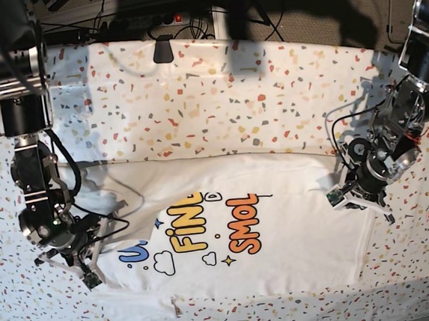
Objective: Fold the T-shirt properly
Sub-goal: 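Lift both shoulder corners and fold them over toward the hem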
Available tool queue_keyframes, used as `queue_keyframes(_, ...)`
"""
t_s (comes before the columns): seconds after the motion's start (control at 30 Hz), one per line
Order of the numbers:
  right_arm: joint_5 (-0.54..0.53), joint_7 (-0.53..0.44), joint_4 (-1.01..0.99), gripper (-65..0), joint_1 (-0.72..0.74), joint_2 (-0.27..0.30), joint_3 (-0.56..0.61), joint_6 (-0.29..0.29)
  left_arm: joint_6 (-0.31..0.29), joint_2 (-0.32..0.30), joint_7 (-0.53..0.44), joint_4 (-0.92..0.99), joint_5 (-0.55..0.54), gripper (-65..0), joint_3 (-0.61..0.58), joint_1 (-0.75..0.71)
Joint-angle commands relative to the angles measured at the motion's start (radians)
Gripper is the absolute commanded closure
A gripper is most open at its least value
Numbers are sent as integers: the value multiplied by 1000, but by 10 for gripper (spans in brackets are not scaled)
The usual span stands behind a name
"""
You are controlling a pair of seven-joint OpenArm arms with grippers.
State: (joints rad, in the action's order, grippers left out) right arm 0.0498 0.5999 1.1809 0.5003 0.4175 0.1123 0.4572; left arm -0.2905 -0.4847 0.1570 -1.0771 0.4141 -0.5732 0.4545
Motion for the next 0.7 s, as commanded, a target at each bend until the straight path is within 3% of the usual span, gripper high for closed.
queue_keyframes(0.0,2,-15,-1,0,40,11,-7,-8,19,-12,-16,-13,4,0,10,33)
queue_keyframes(0.43,3,-73,-178,0,79,5,-7,-8,19,-11,-16,-7,3,0,10,67)
queue_keyframes(0.67,4,-77,-178,0,79,-19,-7,-8,20,2,-83,171,3,0,10,114)
